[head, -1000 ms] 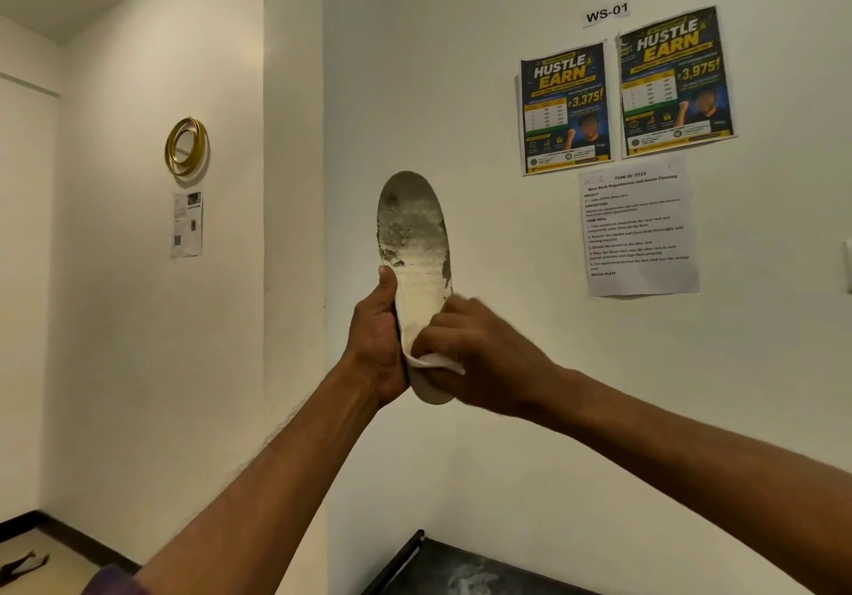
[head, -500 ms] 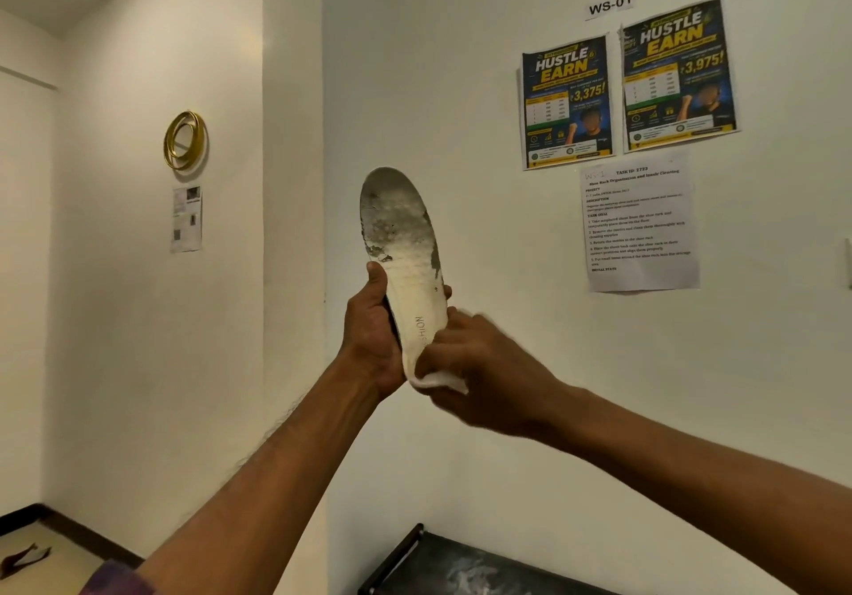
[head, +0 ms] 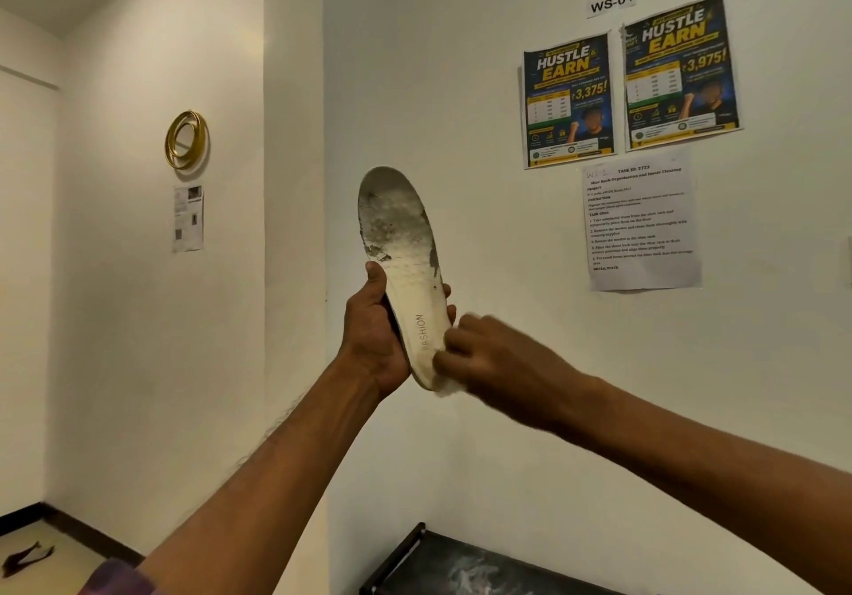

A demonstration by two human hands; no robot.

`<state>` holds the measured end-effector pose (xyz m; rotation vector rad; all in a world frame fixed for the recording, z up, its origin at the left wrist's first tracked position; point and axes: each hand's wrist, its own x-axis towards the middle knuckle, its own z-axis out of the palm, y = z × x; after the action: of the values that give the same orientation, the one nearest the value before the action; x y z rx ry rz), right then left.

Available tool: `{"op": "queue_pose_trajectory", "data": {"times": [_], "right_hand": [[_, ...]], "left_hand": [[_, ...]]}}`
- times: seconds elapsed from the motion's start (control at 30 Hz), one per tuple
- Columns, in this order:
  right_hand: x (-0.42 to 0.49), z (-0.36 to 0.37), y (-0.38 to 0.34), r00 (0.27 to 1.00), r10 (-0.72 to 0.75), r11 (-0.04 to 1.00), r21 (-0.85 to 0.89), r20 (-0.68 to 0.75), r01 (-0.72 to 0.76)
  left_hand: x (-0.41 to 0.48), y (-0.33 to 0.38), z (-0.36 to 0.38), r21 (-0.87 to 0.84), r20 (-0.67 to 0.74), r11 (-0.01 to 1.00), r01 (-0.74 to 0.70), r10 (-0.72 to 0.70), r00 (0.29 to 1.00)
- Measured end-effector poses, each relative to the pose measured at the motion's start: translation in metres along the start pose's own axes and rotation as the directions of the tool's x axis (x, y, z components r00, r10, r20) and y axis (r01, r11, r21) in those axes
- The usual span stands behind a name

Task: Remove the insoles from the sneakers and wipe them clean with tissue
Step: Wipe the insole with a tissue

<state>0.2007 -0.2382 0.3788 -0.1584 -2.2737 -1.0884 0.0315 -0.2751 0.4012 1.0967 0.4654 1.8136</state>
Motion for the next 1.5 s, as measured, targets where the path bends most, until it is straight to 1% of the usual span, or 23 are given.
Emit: {"op": "queue_pose_trajectory", "data": {"times": [0.07,0.1,0.2,0.23,0.33,0.37,0.47,0.5,0.6,0.73,0.83,0.87,0.9,0.97,1.0,1.03,1.13,1.17,1.2,1.27,1.3,1.43,1.5], "right_hand": [[-0.004,0.000,-0.009,0.985,-0.158,0.982,-0.093,0.064,0.163],[-0.005,-0.002,-0.006,0.984,-0.166,0.978,-0.116,0.067,0.173],[-0.001,-0.007,0.009,0.996,-0.078,0.984,-0.166,-0.050,0.069],[-0.002,-0.006,0.010,0.993,-0.107,0.975,-0.197,-0.039,0.098],[-0.003,-0.006,0.001,0.955,-0.291,0.908,-0.301,0.052,0.293],[-0.002,-0.007,0.005,0.958,-0.283,0.908,-0.309,0.044,0.283],[0.000,-0.012,0.024,0.988,-0.132,0.947,-0.304,-0.080,0.102],[0.001,-0.012,0.024,0.988,-0.137,0.943,-0.315,-0.071,0.108],[-0.001,-0.010,0.011,0.961,-0.274,0.909,-0.319,0.027,0.268],[-0.009,-0.009,0.010,0.962,-0.270,0.934,-0.232,0.049,0.273],[-0.013,-0.009,0.000,0.931,-0.346,0.917,-0.170,0.114,0.361],[-0.013,-0.010,0.001,0.937,-0.331,0.928,-0.141,0.114,0.345],[-0.010,-0.011,0.007,0.957,-0.274,0.951,-0.120,0.097,0.284],[-0.004,-0.013,0.025,0.994,-0.103,0.992,-0.080,-0.020,0.101],[-0.001,-0.014,0.029,0.998,-0.033,0.998,-0.051,-0.053,0.030],[0.001,-0.013,0.030,0.998,-0.018,0.999,-0.034,-0.052,0.016],[0.003,-0.008,0.019,0.984,-0.165,0.986,-0.027,0.072,0.167],[0.004,-0.008,0.020,0.982,-0.171,0.985,-0.014,0.075,0.173],[0.005,-0.010,0.024,0.992,-0.119,0.993,0.010,0.040,0.119],[0.007,-0.014,0.035,0.996,0.054,0.996,0.078,-0.076,-0.048],[0.009,-0.016,0.036,0.990,0.096,0.991,0.106,-0.099,-0.086],[0.013,-0.018,0.033,1.000,0.004,0.995,0.098,-0.025,-0.001],[0.015,-0.022,0.046,0.991,0.102,0.988,0.122,-0.087,-0.091]], "left_hand": [[0.001,-0.001,0.000,0.005,0.007,1.000,0.002,-0.002,1.000],[0.000,-0.001,0.001,0.005,0.005,1.000,0.001,-0.001,1.000],[-0.001,-0.002,0.003,0.008,0.013,1.000,-0.001,0.001,1.000],[-0.001,-0.002,0.003,0.013,0.016,1.000,-0.001,0.000,1.000],[-0.002,-0.002,0.005,0.015,0.016,1.000,0.009,-0.009,1.000],[-0.002,-0.002,0.005,0.007,0.017,1.000,0.013,-0.013,1.000],[-0.002,-0.001,0.004,0.019,0.026,0.999,0.031,-0.032,0.999],[-0.002,-0.001,0.004,0.031,0.030,0.999,0.034,-0.035,0.999],[-0.003,0.000,0.005,0.051,0.023,0.998,0.024,-0.026,0.999],[-0.003,-0.003,0.002,0.013,0.007,0.999,0.034,-0.034,0.999],[-0.004,-0.005,-0.003,-0.015,0.007,0.998,0.054,-0.054,0.999],[-0.004,-0.005,-0.004,-0.018,0.010,0.998,0.058,-0.057,0.998],[-0.004,-0.005,-0.004,-0.016,0.013,0.998,0.059,-0.059,0.998],[-0.004,-0.005,-0.001,-0.005,0.027,0.998,0.065,-0.065,0.998],[-0.004,-0.004,0.000,-0.007,0.031,0.997,0.071,-0.071,0.997],[-0.003,-0.004,0.002,-0.003,0.037,0.997,0.075,-0.075,0.996],[-0.002,-0.001,0.002,0.033,0.053,0.996,0.088,-0.090,0.995],[-0.002,-0.001,0.001,0.025,0.055,0.996,0.090,-0.091,0.994],[-0.002,-0.002,0.000,0.005,0.060,0.996,0.092,-0.092,0.994],[-0.003,-0.005,0.000,-0.023,0.073,0.996,0.086,-0.084,0.994],[-0.003,-0.006,0.000,-0.025,0.085,0.996,0.083,-0.081,0.993],[-0.007,-0.006,0.002,0.000,0.139,0.997,0.079,-0.078,0.987],[-0.009,-0.006,0.005,-0.036,0.163,0.995,0.095,-0.088,0.983]]}}
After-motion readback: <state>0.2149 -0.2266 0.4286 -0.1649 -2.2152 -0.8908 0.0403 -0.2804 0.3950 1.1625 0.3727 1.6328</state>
